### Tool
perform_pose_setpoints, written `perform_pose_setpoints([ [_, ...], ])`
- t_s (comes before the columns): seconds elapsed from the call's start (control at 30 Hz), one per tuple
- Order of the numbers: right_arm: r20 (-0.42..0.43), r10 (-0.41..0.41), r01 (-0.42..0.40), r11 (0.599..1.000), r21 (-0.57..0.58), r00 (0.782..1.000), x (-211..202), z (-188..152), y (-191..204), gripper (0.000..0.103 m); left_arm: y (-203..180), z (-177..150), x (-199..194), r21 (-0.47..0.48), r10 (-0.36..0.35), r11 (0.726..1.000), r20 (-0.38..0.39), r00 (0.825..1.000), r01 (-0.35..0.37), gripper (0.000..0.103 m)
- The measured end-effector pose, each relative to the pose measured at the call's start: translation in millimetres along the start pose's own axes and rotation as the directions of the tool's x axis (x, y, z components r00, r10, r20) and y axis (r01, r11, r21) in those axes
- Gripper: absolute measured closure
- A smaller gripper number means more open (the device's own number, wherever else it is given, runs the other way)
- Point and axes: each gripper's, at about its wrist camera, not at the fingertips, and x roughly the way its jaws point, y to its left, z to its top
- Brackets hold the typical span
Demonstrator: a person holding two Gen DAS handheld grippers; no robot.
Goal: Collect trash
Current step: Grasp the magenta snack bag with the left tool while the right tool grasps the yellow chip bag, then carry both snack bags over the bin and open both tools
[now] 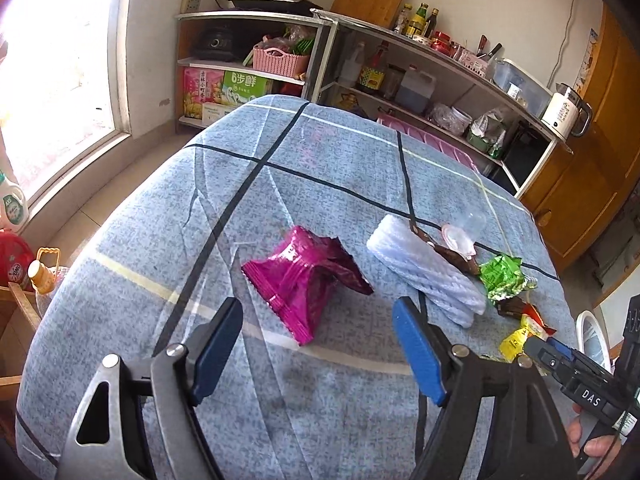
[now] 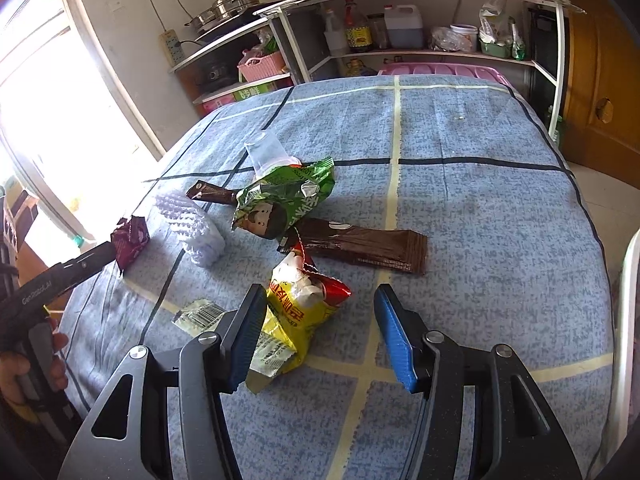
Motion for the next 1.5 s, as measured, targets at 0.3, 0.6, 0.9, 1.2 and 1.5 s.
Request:
perform_pose_setpoints([
  [0.3, 0.025, 0.0, 0.001, 1.0, -0.025, 1.0, -1, -4, 4, 0.072, -4, 13, 14, 0.065, 0.002, 0.998, -0.003, 1.0, -0.002, 0.024],
  [0.6, 0.055, 0.029, -0.031, 0.999, 0.036, 0.998, -7, -7, -8, 0.076, -8, 17, 33, 0.086, 0.028, 0.996, -0.027, 0.999, -0.025, 0.024],
  [0.9, 0.069, 0.038, -0.042, 0.997, 0.068, 0.997, -11, -8, -14, 0.077, -10, 16, 35, 0.073, 0.026, 0.997, -0.034, 0.999, -0.023, 0.045],
  [1.2, 0.075, 0.044, -0.051, 0.994, 0.095, 0.996, -15, -12, -21, 0.077, -11, 13, 29, 0.071, 0.028, 0.997, -0.026, 0.999, -0.026, 0.057],
  [1.5, 0.094, 0.039, -0.048, 0.995, 0.088, 0.995, -23, -15, -20, 0.077, -22, 7, 15, 0.079, 0.009, 0.997, -0.006, 1.0, -0.009, 0.058],
])
